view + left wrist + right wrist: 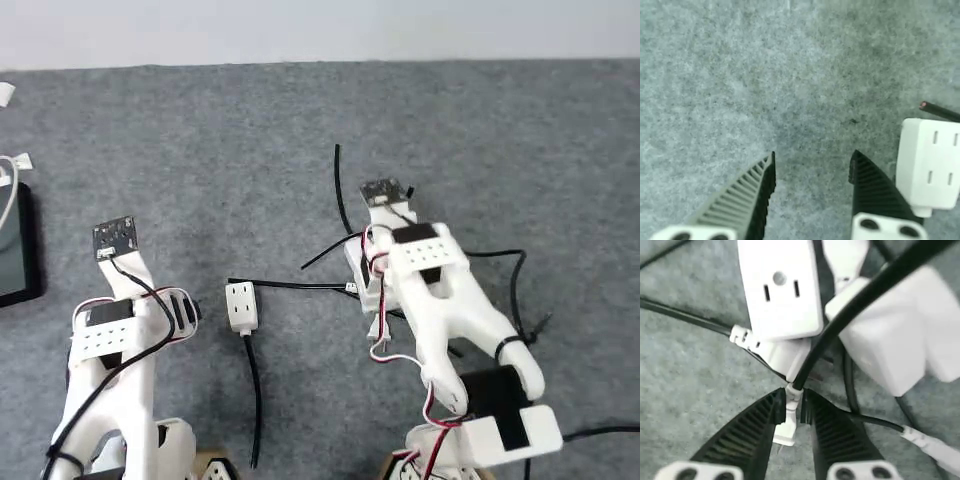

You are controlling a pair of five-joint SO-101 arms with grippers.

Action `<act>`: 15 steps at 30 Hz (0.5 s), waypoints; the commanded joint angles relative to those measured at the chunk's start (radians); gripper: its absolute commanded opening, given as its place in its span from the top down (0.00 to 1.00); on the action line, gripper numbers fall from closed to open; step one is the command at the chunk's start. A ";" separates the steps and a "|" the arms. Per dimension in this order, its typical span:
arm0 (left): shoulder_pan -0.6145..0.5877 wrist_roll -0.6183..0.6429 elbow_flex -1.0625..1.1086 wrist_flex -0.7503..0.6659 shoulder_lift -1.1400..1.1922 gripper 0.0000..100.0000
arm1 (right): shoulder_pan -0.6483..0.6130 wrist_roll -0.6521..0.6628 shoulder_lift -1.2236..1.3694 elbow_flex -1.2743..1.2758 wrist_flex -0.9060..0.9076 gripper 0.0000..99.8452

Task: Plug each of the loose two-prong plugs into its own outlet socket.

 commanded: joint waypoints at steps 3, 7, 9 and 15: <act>-0.002 -0.011 -0.005 -0.026 -0.023 0.77 | -0.035 -0.012 -0.045 0.008 -0.047 0.93; -0.002 -0.011 -0.005 -0.026 -0.023 0.77 | -0.033 -0.054 -0.033 0.008 -0.054 0.93; -0.002 -0.011 -0.005 -0.026 -0.023 0.77 | -0.033 -0.054 0.007 0.008 -0.071 0.93; -0.002 -0.011 -0.005 -0.026 -0.023 0.77 | -0.051 -0.054 0.085 -0.054 -0.035 0.93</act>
